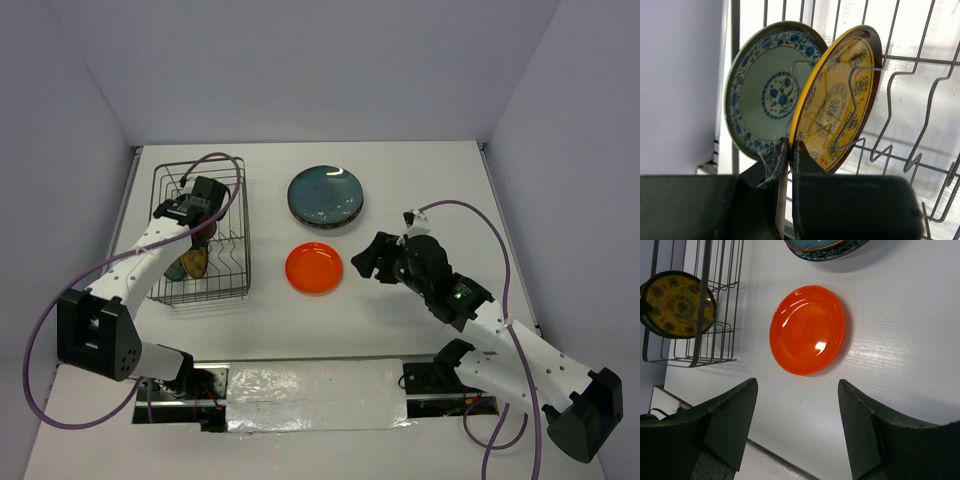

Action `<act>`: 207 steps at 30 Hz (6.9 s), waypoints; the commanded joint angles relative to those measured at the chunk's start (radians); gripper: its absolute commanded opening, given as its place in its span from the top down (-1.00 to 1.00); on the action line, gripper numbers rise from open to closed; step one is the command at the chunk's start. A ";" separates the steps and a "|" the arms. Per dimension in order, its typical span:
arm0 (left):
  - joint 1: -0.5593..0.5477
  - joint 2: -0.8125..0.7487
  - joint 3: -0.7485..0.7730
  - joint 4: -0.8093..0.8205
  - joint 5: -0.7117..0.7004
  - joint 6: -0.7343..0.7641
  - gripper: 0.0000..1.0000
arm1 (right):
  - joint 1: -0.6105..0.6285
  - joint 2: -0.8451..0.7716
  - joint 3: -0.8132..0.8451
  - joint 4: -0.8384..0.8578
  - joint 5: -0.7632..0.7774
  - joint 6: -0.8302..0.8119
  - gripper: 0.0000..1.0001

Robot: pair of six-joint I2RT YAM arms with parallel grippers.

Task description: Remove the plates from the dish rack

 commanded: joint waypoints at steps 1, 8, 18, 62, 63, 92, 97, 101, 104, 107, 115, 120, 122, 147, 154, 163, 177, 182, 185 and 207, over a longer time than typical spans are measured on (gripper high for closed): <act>-0.039 -0.017 0.079 -0.036 -0.058 0.022 1.00 | 0.011 -0.024 -0.008 0.009 0.006 0.008 -0.46; -0.090 -0.040 0.135 -0.099 -0.101 0.026 1.00 | 0.012 -0.034 -0.013 0.015 -0.004 0.016 -0.46; -0.109 -0.066 0.181 -0.218 -0.280 -0.088 1.00 | 0.015 -0.053 -0.007 0.015 -0.011 0.025 -0.46; -0.119 -0.536 -0.112 0.304 0.946 -0.239 -0.34 | 0.084 0.162 0.036 0.597 -0.248 0.120 1.00; -0.119 -0.529 -0.081 0.218 0.864 -0.233 -0.57 | 0.083 0.164 0.046 0.502 -0.181 0.123 1.00; -0.109 -0.526 0.074 -0.162 -0.049 -0.242 -0.99 | -0.123 0.713 0.121 0.392 -0.361 0.002 -0.10; -0.102 -0.516 0.053 -0.153 -0.051 -0.239 -0.99 | -0.109 0.693 0.147 0.325 -0.323 -0.029 -0.34; -0.087 -0.494 0.031 -0.143 -0.063 -0.236 -0.99 | -0.094 0.679 0.158 0.282 -0.275 -0.047 -0.35; -0.055 -0.468 0.016 -0.123 -0.038 -0.219 -0.99 | -0.080 0.656 0.151 0.283 -0.277 -0.058 -0.35; 0.017 -0.447 0.002 -0.097 -0.005 -0.201 -0.99 | -0.069 0.627 0.164 0.245 -0.255 -0.069 -0.36; 0.215 -0.304 -0.026 0.033 0.127 -0.119 -0.87 | -0.055 0.397 0.096 0.188 -0.198 -0.076 -0.36; 0.240 -0.181 -0.010 0.070 0.152 -0.112 -0.60 | -0.045 0.274 0.061 0.177 -0.220 -0.082 -0.37; 0.247 -0.126 -0.015 0.085 0.150 -0.106 -0.54 | -0.042 0.247 0.052 0.173 -0.226 -0.084 -0.37; 0.278 0.003 -0.010 0.076 0.103 -0.038 0.42 | -0.029 0.026 -0.005 0.136 -0.212 -0.073 -0.37; 0.275 0.020 0.002 0.074 0.113 -0.014 0.61 | -0.029 0.018 -0.023 0.153 -0.223 -0.064 -0.37; 0.217 0.060 0.031 0.076 0.055 0.040 1.00 | -0.029 -0.004 -0.025 0.142 -0.218 -0.066 -0.37; 0.056 0.103 0.049 0.150 -0.106 0.215 1.00 | -0.029 -0.040 -0.037 0.119 -0.206 -0.070 -0.37; 0.040 0.116 0.086 0.148 -0.123 0.240 1.00 | -0.029 -0.045 -0.042 0.112 -0.203 -0.073 -0.37; 0.037 0.123 0.091 0.150 -0.129 0.244 1.00 | -0.029 -0.047 -0.043 0.112 -0.201 -0.075 -0.38; 0.022 -0.201 0.315 0.056 -0.249 0.122 1.00 | -0.026 -0.053 -0.057 0.190 -0.235 -0.033 -0.61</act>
